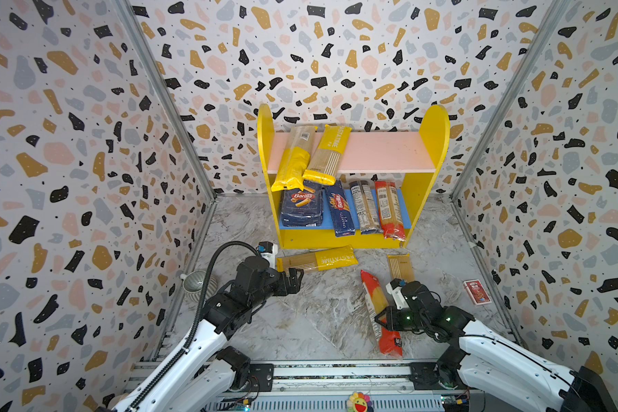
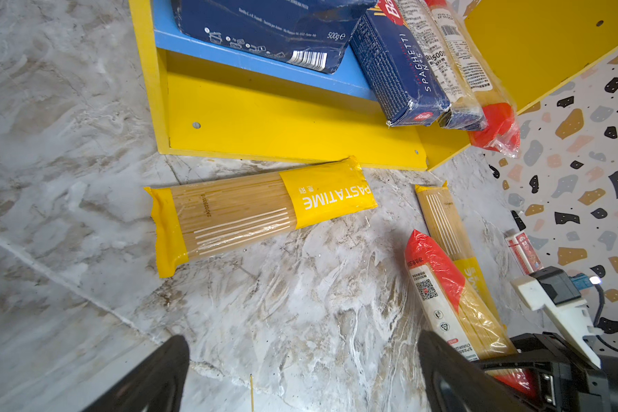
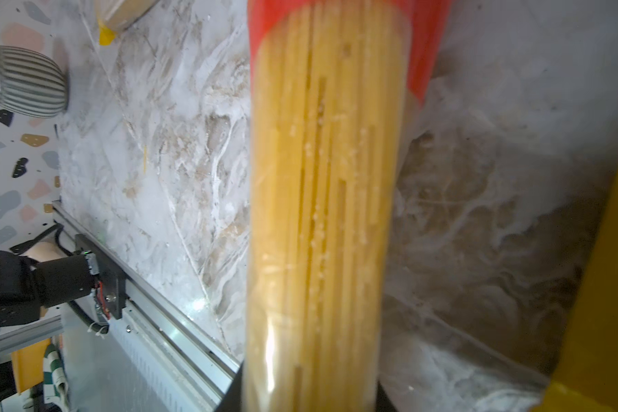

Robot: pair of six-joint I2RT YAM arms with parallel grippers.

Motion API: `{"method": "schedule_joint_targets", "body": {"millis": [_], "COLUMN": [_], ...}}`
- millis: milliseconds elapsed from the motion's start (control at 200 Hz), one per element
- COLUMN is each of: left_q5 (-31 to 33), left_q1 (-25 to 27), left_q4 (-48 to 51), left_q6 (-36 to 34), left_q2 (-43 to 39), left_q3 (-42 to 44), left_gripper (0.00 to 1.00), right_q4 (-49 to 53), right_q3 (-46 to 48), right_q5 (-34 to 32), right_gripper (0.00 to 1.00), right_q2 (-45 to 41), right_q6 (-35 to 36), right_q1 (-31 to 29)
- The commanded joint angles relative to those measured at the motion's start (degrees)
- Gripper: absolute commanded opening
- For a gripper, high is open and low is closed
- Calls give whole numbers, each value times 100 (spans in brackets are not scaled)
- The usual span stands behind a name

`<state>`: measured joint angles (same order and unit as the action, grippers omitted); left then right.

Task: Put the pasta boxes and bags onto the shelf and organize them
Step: 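Lift the red spaghetti bag upright with the right gripper toward the top shelf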

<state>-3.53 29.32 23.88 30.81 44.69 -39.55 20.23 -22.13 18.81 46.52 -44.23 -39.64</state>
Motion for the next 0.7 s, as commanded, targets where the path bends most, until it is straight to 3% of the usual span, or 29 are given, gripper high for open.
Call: {"method": "schedule_joint_targets", "body": {"millis": [0, 305, 696], "left_q5": [48, 48, -95], "left_q1": [28, 30, 202], "left_q4": [-218, -205, -208], "left_q6": [-99, -193, -364], "left_q2": [52, 272, 772], "left_q3": [-269, -489, -981], "left_gripper": [100, 100, 100], "right_q4": [-493, -537, 639], "right_q3": [-509, -808, -2496], "right_q5": [600, 1245, 868], "right_gripper": [18, 18, 18], "right_q2": [-272, -607, -690], "right_q6": [186, 100, 385], "right_q1": [164, 523, 531]}}
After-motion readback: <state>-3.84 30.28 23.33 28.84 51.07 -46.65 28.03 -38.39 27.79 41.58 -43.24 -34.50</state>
